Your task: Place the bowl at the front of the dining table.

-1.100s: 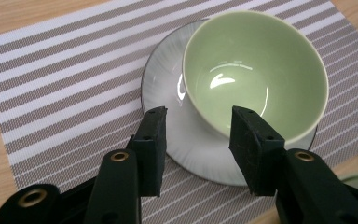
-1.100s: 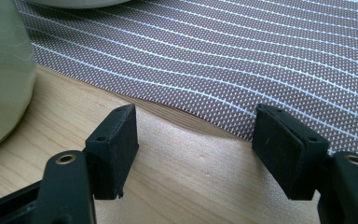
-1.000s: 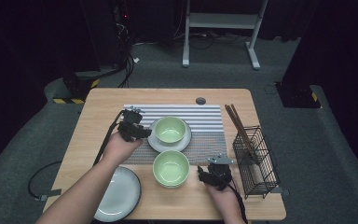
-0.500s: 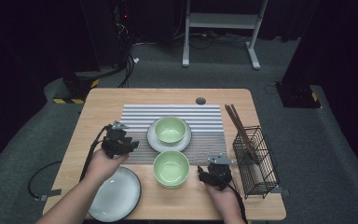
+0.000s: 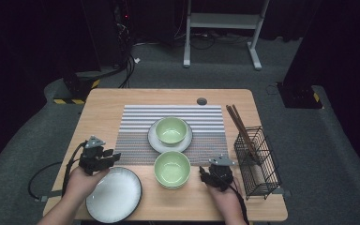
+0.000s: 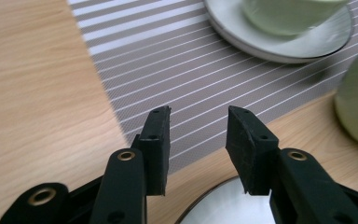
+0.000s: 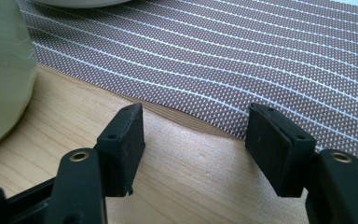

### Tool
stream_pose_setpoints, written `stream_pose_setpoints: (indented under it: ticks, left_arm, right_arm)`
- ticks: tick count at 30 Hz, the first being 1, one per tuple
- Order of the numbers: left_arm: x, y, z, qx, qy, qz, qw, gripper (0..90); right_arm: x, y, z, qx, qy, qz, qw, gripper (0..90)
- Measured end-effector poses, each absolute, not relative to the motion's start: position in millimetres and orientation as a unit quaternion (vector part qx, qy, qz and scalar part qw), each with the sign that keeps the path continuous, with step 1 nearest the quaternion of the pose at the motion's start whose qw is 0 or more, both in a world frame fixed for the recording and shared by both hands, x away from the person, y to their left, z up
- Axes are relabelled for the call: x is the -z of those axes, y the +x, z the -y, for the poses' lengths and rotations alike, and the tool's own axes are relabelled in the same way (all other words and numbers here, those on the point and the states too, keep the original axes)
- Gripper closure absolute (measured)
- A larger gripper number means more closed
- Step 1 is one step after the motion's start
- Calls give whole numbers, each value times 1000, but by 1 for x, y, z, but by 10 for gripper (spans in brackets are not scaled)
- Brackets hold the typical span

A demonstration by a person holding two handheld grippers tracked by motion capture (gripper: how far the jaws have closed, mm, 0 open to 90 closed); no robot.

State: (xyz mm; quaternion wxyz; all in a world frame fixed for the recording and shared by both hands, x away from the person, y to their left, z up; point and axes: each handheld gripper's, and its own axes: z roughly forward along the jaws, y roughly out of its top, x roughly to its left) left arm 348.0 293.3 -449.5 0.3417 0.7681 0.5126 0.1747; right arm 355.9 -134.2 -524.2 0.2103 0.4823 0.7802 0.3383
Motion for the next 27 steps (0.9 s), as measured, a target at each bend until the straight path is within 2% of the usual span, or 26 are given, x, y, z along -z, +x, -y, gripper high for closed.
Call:
stream_pose_setpoints:
  ticks: [12, 16, 19, 27]
  left_arm:
    - [475, 330, -348, -196, 754, -538, 322, 592]
    - [484, 327, -364, -200, 746, -549, 318, 591]
    - [492, 327, -373, -201, 741, -558, 315, 586]
    - [508, 328, -385, -210, 735, -568, 307, 585]
  right_arm:
    - [524, 354, 133, -336, 477, -784, 212, 369]
    - [523, 352, 135, -345, 476, -780, 215, 436]
    - [517, 351, 139, -361, 480, -771, 213, 445]
    - [494, 340, 135, -384, 456, -762, 253, 441]
